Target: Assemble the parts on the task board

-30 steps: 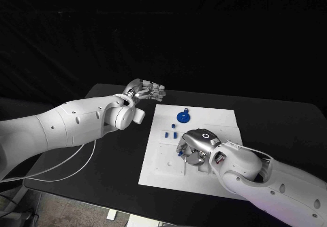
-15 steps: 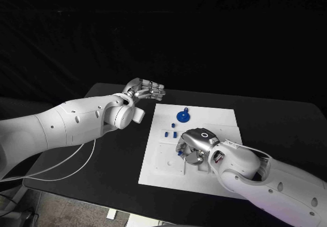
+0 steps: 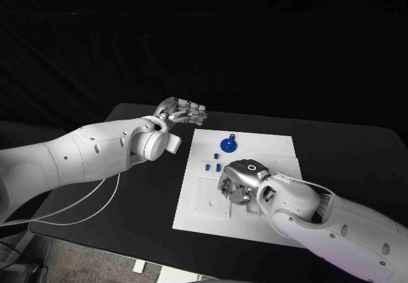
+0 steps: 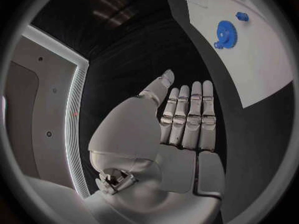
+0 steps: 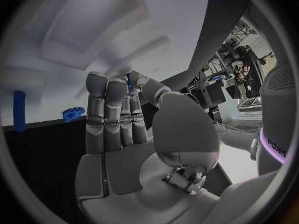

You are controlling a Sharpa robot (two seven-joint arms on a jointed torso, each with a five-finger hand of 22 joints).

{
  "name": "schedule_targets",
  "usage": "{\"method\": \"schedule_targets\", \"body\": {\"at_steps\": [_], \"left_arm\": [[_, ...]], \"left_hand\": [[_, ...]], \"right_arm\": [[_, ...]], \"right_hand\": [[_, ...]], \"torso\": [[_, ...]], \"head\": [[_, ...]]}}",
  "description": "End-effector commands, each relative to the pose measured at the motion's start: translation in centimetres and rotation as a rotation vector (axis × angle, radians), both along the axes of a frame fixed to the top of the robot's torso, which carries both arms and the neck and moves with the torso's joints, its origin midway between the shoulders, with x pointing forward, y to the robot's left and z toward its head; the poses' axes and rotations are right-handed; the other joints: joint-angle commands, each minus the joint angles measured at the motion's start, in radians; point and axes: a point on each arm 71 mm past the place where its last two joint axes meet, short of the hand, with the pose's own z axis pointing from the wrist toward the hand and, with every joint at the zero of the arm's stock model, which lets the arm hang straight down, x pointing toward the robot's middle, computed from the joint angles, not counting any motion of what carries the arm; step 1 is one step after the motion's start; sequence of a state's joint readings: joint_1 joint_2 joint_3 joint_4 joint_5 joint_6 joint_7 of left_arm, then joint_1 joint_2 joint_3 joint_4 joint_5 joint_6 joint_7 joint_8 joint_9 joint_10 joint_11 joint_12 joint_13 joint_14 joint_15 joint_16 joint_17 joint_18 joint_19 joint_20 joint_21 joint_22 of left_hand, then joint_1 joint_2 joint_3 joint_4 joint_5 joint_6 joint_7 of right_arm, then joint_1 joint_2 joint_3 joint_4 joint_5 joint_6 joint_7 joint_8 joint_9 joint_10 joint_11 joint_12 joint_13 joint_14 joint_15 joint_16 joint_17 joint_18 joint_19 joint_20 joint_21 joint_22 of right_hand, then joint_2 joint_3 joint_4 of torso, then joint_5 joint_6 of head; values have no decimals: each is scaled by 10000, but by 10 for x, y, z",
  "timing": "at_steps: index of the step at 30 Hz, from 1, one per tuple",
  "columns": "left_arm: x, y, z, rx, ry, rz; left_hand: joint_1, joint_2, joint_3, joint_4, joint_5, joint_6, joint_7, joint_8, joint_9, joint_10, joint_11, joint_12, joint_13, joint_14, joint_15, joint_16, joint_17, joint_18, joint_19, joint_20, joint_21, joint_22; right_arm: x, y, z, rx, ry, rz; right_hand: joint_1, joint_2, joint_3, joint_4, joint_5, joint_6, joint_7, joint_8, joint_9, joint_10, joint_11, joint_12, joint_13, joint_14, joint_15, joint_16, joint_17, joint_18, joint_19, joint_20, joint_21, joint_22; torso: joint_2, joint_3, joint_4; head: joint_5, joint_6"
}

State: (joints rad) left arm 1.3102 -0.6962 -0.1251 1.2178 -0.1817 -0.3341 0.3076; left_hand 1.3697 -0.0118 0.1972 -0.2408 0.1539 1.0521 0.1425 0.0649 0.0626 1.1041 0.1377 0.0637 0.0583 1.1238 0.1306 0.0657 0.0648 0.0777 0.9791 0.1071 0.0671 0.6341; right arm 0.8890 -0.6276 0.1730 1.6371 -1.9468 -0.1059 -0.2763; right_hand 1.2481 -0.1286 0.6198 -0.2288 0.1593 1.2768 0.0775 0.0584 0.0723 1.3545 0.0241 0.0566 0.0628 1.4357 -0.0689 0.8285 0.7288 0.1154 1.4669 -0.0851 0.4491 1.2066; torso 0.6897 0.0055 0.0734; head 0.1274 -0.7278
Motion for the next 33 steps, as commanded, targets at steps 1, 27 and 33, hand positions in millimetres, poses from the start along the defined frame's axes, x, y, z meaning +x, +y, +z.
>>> {"method": "schedule_targets", "body": {"at_steps": [1,27,33], "left_arm": [[0,-2,1,-91,16,-113],[0,1,0,-67,94,-107],[0,4,1,-65,73,-86]], "left_hand": [[47,62,-56,-11,39,-18,27,-7,-4,-68,7,-30,-12,-96,-2,-27,-14,204,-18,18,35,-9],[87,67,-74,-12,31,-45,36,-9,-5,-98,18,-29,-12,-129,8,-27,-14,215,-23,26,35,-22],[79,89,-75,-5,44,-49,39,-10,-5,-93,18,-30,-13,-128,9,-29,-14,217,-31,25,43,4]], "right_arm": [[2,-5,-8,-455,247,-203],[16,-46,30,1296,-300,-1191],[36,-81,49,1133,75,-2014]], "right_hand": [[-111,-106,5,42,263,-584,144,26,-96,-404,136,21,-23,-31,94,-24,20,189,367,-5,-77,-23],[611,-793,-3010,1475,167,-1937,134,35,-101,-2317,624,12,-45,23,464,25,-584,798,390,469,-592,-1599],[435,-802,-2873,1268,-79,-2166,79,42,-98,-2349,642,36,-32,-140,499,-53,-602,633,266,475,-719,-1707]], "torso": [[3,7,-8],[-2,9,-42],[-4,21,-99]], "head": [[5,-13],[-207,212],[-362,312]]}}
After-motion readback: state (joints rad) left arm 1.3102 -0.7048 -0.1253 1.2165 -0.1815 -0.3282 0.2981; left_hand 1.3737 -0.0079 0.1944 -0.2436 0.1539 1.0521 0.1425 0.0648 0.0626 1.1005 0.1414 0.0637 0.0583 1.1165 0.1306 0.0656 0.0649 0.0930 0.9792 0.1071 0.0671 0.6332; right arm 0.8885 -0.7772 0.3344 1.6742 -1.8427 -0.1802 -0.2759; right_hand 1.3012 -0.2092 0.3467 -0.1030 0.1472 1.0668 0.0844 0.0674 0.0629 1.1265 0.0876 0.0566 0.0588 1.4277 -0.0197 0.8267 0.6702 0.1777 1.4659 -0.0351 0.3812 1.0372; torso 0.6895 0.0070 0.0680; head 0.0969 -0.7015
